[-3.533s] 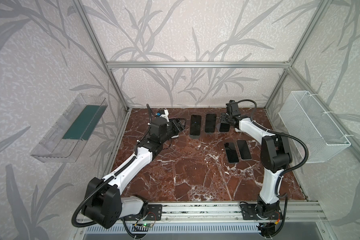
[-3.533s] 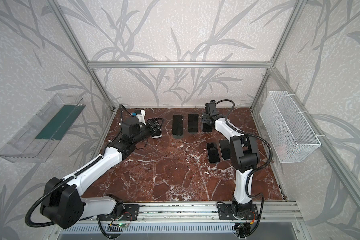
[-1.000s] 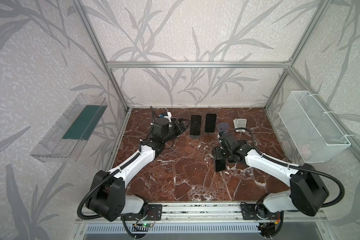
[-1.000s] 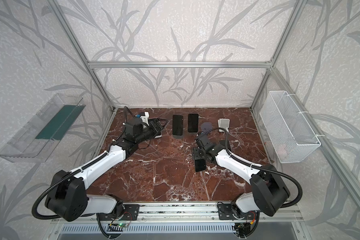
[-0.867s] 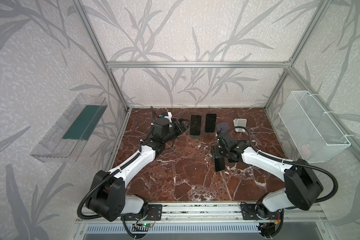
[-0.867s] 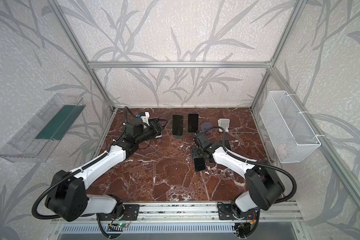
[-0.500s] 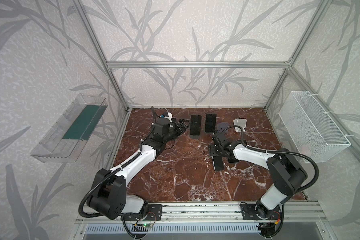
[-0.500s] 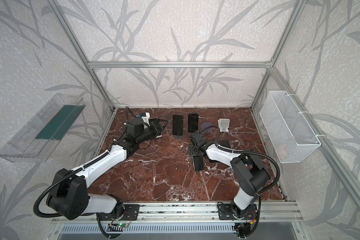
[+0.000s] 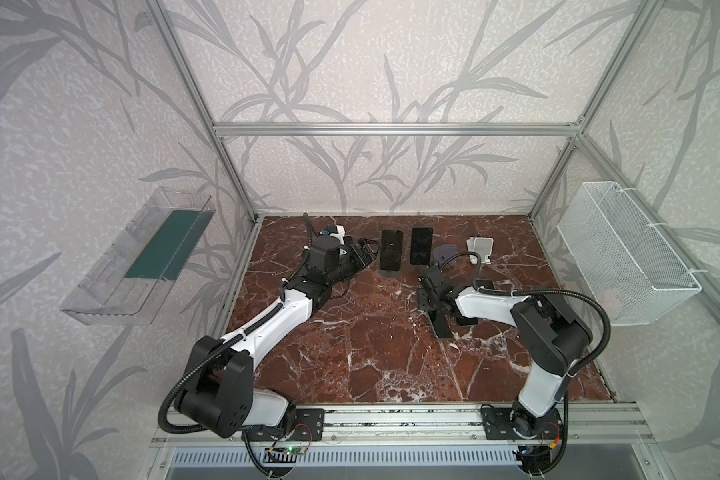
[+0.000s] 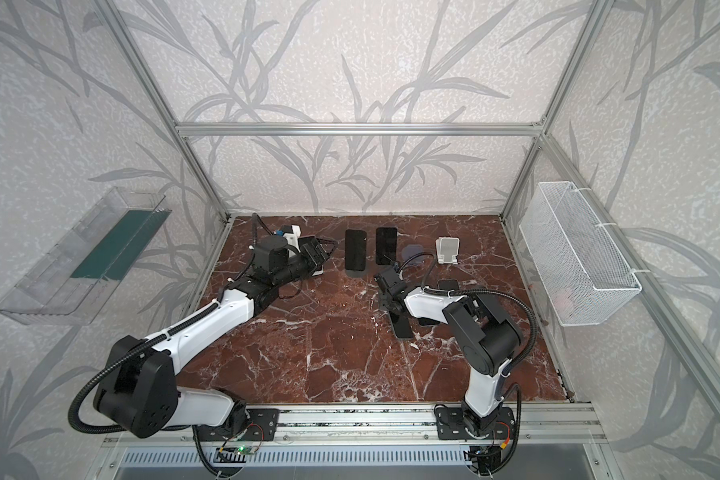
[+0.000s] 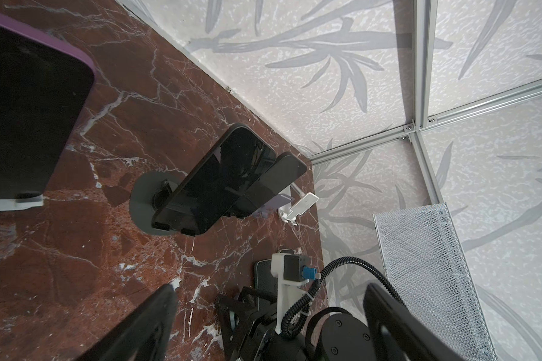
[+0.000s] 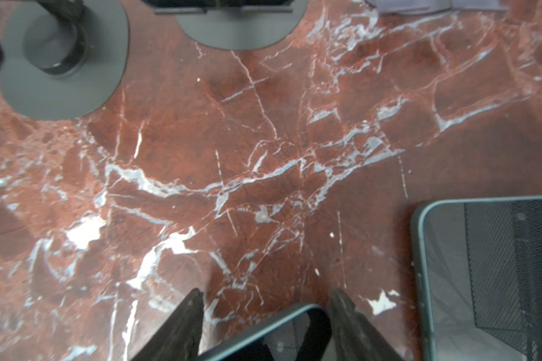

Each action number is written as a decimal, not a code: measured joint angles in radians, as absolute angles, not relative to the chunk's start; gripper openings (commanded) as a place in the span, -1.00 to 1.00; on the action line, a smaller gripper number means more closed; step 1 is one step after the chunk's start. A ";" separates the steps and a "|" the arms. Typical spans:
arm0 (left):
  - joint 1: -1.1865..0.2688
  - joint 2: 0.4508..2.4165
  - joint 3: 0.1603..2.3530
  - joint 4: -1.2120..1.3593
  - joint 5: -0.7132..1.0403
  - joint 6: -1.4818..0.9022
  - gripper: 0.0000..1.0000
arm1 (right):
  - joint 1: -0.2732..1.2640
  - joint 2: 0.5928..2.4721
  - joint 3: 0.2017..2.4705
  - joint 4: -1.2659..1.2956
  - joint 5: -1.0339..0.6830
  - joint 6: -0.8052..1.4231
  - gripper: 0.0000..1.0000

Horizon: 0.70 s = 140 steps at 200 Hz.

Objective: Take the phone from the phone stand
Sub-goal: 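Lower the held phone flat beside the flat phones with the right gripper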

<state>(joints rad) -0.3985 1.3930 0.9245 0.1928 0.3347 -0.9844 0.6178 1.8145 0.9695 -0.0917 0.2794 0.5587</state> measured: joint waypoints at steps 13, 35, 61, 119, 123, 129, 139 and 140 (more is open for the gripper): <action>-0.398 1.396 0.925 0.192 0.335 -0.982 0.87 | 0.618 1.821 0.972 -0.091 0.288 0.563 0.29; -0.398 1.400 0.925 0.189 0.335 -0.980 0.87 | 0.618 1.829 0.973 -0.088 0.299 0.577 0.32; -0.398 1.400 0.925 0.189 0.335 -0.980 0.88 | 0.618 1.843 0.980 -0.073 0.323 0.593 0.35; -0.398 1.400 0.925 0.189 0.337 -0.980 0.87 | 0.618 1.877 1.002 -0.055 0.387 0.662 0.43; -0.398 1.400 0.925 0.189 0.337 -0.980 0.87 | 0.618 1.880 1.005 -0.056 0.390 0.665 0.43; -0.398 1.400 0.925 0.189 0.338 -0.980 0.87 | 0.618 1.883 1.009 -0.058 0.394 0.668 0.43; -0.398 1.400 0.925 0.189 0.339 -0.980 0.88 | 0.618 1.888 1.016 -0.063 0.400 0.675 0.43; -0.398 1.400 0.925 0.189 0.339 -0.980 0.87 | 0.618 1.889 1.017 -0.064 0.400 0.677 0.43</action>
<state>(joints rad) -0.3985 1.3998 0.9245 0.1886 0.3386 -0.9802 0.6178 1.8889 1.0168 -0.0635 0.4004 0.6769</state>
